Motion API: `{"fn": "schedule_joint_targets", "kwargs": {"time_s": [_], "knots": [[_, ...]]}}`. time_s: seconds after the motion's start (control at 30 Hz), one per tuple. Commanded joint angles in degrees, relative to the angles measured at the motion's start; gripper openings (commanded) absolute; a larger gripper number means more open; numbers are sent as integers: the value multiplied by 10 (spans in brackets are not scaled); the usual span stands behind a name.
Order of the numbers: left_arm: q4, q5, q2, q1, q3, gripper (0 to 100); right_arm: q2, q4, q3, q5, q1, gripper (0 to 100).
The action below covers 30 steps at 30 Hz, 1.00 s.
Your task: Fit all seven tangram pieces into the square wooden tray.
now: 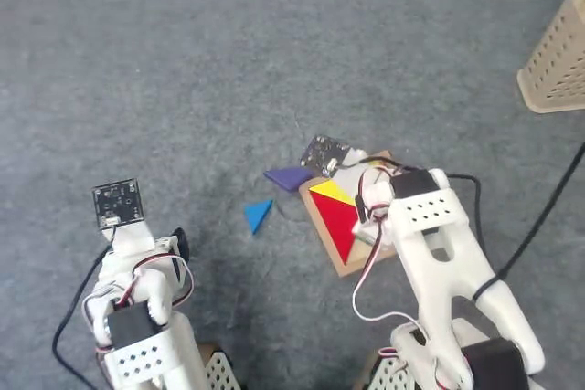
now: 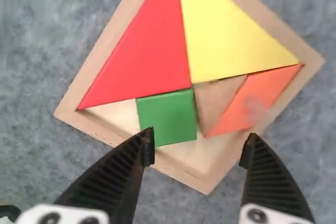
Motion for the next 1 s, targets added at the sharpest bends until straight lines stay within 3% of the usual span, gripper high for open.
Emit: {"fn": "schedule_joint_targets", "kwargs": {"time_s": [0.0, 0.4, 0.6, 0.87, 0.97], "knots": [[2, -4, -11, -3, -7, 216, -2, 8, -50, -37, 0, 266], [2, -4, -11, -3, -7, 216, 5, -153, 28, -141, 0, 154], [2, -4, -11, -3, -7, 216, 5, -216, 87, -147, -5, 81], [2, -4, -11, -3, -7, 216, 4, -229, 89, -201, 0, 18], [2, -4, -11, -3, -7, 216, 0, -224, 70, -235, 42, 9]]}}
